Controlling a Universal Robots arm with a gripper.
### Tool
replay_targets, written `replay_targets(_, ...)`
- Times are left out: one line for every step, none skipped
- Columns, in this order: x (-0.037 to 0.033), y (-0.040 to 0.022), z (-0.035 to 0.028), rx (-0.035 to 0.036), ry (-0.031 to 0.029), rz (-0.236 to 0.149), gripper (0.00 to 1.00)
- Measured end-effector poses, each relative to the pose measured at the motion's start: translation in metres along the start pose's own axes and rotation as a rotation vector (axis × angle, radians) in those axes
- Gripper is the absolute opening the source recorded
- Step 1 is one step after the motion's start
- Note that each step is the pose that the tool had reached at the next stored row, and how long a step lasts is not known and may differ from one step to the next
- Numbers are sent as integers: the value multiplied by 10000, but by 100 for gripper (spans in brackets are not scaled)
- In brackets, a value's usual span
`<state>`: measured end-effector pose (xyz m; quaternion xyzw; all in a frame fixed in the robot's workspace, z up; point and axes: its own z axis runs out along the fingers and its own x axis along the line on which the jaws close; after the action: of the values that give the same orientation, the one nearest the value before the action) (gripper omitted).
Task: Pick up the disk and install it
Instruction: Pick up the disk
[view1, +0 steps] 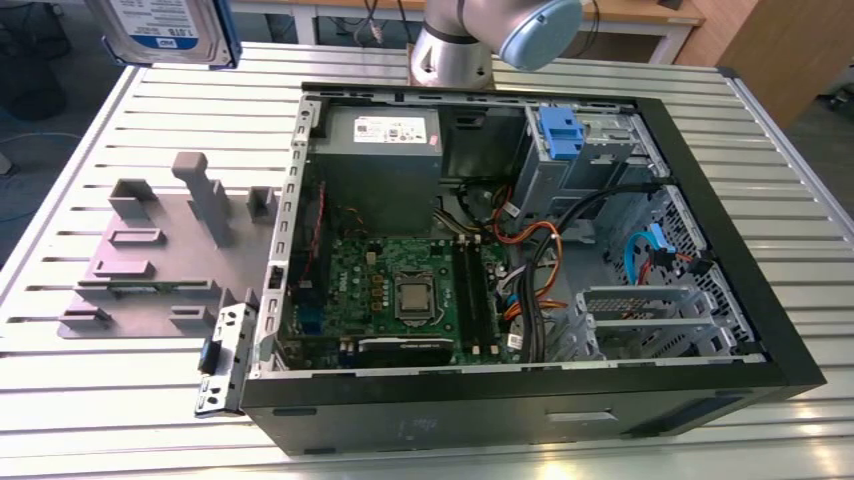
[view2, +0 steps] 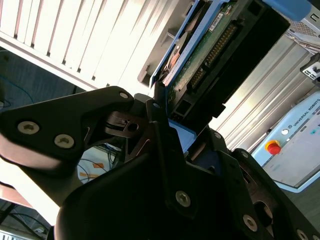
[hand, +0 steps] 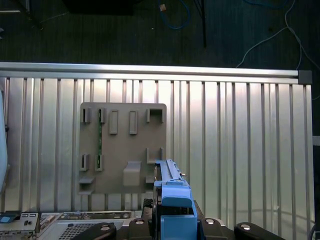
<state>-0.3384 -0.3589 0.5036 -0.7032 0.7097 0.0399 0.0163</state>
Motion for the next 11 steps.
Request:
replay_targets(0, -3, 0, -1, 1, 0, 37)
replay_targets(0, -5, 0, 0, 0, 0, 37)
replay_targets(0, -7, 0, 1, 0, 0, 37)
replay_targets(0, -10, 0, 1, 0, 0, 37)
replay_targets(0, -12, 0, 0, 0, 0, 37)
replay_targets(0, -15, 0, 0, 0, 0, 37)
replay_targets(0, -17, -1, 0, 0, 0, 37)
replay_targets(0, -19, 0, 0, 0, 1, 37)
replay_targets(0, -22, -1, 0, 0, 0, 37)
replay_targets(0, -24, -1, 0, 0, 0, 37)
replay_targets(0, -26, -1, 0, 0, 0, 37)
